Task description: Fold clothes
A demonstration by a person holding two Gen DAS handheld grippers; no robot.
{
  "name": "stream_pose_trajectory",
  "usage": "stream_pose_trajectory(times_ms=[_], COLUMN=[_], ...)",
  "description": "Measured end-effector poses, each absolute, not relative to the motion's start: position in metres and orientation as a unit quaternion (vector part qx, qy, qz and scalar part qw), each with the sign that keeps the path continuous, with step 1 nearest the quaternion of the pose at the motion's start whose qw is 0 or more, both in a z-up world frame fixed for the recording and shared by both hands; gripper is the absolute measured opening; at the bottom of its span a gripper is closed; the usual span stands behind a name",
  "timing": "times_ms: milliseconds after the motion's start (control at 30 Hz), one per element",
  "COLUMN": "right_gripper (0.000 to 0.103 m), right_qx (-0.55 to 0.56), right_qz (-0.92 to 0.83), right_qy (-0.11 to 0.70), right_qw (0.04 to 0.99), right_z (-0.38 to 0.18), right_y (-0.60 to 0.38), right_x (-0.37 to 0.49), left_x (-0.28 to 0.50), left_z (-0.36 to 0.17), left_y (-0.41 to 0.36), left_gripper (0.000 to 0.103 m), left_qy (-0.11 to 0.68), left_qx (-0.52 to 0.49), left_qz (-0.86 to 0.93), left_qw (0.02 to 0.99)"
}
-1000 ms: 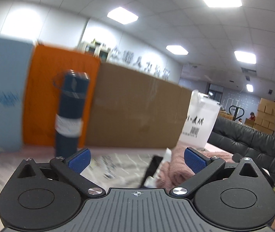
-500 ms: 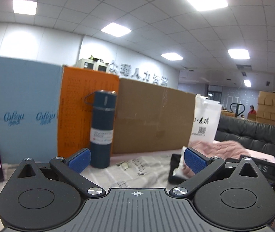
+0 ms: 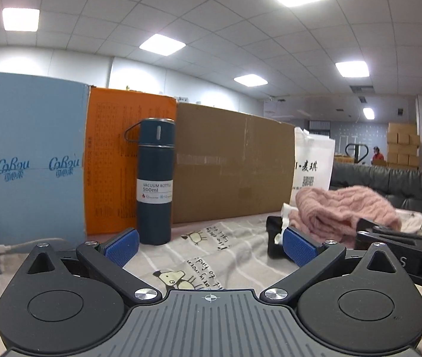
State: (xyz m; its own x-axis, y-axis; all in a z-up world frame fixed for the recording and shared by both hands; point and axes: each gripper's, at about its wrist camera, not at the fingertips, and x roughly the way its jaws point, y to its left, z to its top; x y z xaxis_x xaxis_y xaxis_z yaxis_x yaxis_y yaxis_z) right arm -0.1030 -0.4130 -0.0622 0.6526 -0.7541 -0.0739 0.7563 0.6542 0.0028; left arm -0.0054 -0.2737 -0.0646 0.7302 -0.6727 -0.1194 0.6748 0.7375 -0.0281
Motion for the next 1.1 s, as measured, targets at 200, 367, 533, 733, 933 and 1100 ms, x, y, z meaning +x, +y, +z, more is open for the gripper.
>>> stream_pose_trajectory(times_ms=[200, 367, 533, 733, 933, 1100], right_gripper=[0.103, 0.103, 0.103, 0.103, 0.103, 0.103], right_qx=[0.017, 0.024, 0.021, 0.023, 0.028, 0.031], right_qz=[-0.415, -0.418, -0.41, -0.405, -0.404, -0.404], right_qy=[0.017, 0.008, 0.01, 0.005, 0.007, 0.009], right_qw=[0.91, 0.908, 0.912, 0.914, 0.914, 0.914], right_z=[-0.063, -0.062, -0.063, -0.063, -0.063, -0.063], right_y=[-0.413, -0.412, -0.411, -0.41, -0.412, -0.412], right_x=[-0.107, -0.111, -0.109, -0.112, -0.112, -0.111], left_x=[-0.007, -0.009, -0.01, -0.012, -0.013, -0.013], left_z=[-0.066, -0.066, -0.065, -0.065, -0.066, -0.066], left_y=[-0.269, -0.268, -0.268, -0.268, -0.268, -0.269], left_gripper=[0.103, 0.103, 0.103, 0.103, 0.103, 0.103], left_qy=[0.052, 0.042, 0.036, 0.031, 0.029, 0.029], left_qx=[0.002, 0.005, 0.008, 0.011, 0.011, 0.01], left_qz=[-0.343, -0.32, -0.324, -0.33, -0.33, -0.33], left_qw=[0.938, 0.946, 0.945, 0.943, 0.943, 0.944])
